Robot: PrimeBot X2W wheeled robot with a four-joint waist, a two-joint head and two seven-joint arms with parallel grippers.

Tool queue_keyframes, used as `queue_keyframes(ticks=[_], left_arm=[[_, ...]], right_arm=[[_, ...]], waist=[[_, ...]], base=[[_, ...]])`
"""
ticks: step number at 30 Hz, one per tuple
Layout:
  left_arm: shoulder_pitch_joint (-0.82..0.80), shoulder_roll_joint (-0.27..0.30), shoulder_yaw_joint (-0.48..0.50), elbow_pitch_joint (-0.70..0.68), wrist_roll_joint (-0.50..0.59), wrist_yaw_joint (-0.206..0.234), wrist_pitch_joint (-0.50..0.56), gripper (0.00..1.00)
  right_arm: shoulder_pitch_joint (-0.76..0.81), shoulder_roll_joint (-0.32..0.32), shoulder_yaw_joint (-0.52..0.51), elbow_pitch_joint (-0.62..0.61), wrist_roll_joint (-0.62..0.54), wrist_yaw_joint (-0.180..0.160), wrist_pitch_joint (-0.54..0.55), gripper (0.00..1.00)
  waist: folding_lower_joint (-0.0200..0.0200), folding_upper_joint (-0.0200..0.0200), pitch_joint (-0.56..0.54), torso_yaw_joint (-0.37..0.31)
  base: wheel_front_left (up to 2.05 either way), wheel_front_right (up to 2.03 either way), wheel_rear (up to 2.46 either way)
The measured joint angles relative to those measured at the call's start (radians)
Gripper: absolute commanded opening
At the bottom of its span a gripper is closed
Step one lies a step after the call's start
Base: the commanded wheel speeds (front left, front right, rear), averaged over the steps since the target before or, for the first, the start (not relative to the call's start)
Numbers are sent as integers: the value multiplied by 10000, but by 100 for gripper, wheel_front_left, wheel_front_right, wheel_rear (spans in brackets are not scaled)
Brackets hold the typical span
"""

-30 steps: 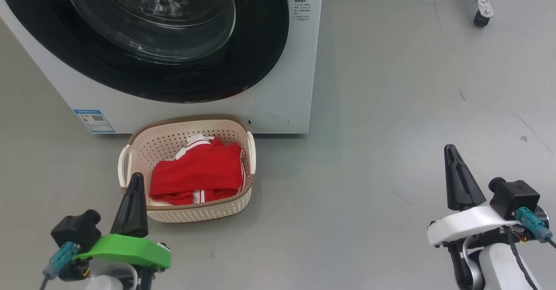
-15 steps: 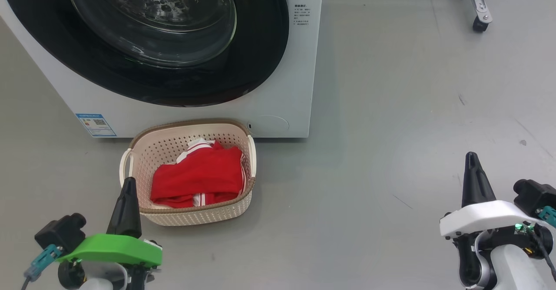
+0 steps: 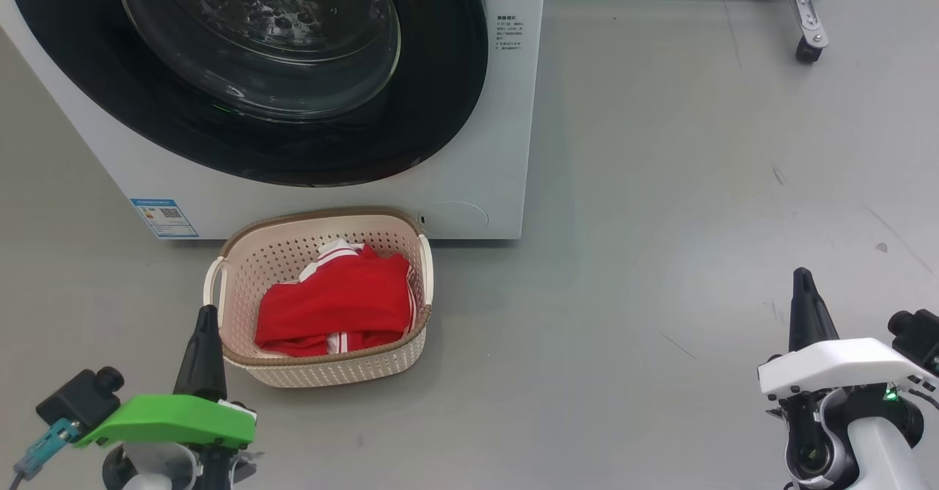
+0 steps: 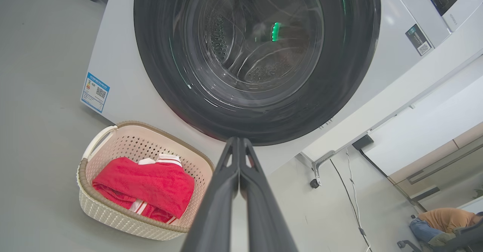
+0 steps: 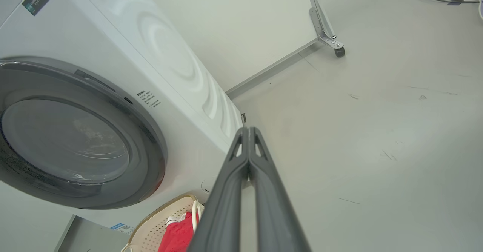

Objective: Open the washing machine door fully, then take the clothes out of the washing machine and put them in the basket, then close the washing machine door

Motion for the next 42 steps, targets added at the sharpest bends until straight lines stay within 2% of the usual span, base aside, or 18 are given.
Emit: queue_keyframes(ticks=[42], left_arm=[[10,203,552,19,-4928,0,1306,0]], right_arm=[[0,169,-984,309,5751,500,1492,0]], waist=[[1,0,-431,13]], base=[[0,0,0]])
